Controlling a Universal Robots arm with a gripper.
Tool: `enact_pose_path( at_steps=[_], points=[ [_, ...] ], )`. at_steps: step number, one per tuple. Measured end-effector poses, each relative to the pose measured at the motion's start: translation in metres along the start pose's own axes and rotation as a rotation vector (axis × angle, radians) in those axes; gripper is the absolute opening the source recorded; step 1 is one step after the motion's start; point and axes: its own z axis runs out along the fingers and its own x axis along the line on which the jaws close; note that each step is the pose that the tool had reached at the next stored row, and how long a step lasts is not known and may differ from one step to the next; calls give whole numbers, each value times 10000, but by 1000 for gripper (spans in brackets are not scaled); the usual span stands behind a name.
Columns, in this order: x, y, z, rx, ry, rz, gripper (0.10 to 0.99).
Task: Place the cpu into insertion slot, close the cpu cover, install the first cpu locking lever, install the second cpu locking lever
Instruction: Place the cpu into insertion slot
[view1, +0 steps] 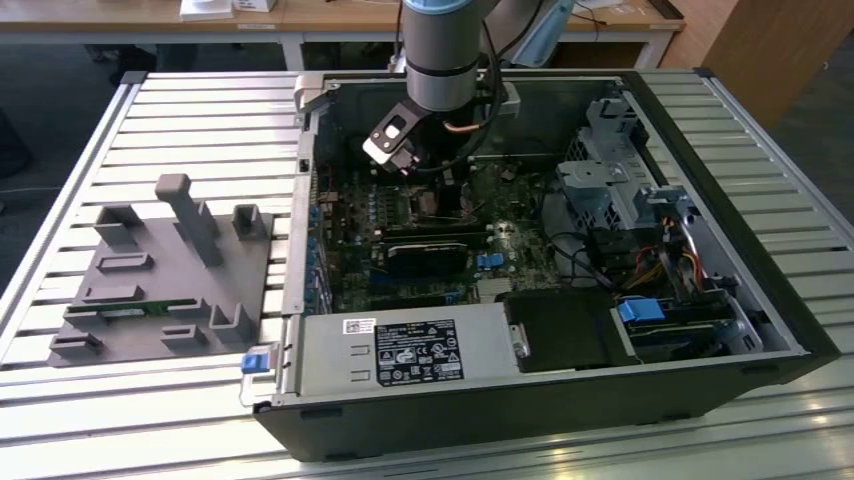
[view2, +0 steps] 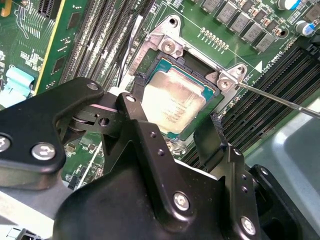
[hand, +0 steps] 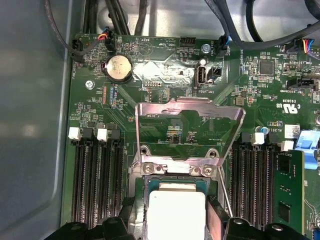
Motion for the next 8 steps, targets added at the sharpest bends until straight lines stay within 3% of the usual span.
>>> enact_pose_path(
  at_steps=[8],
  points=[
    [0, 3, -46, -2, -2, -1, 667]
  ],
)
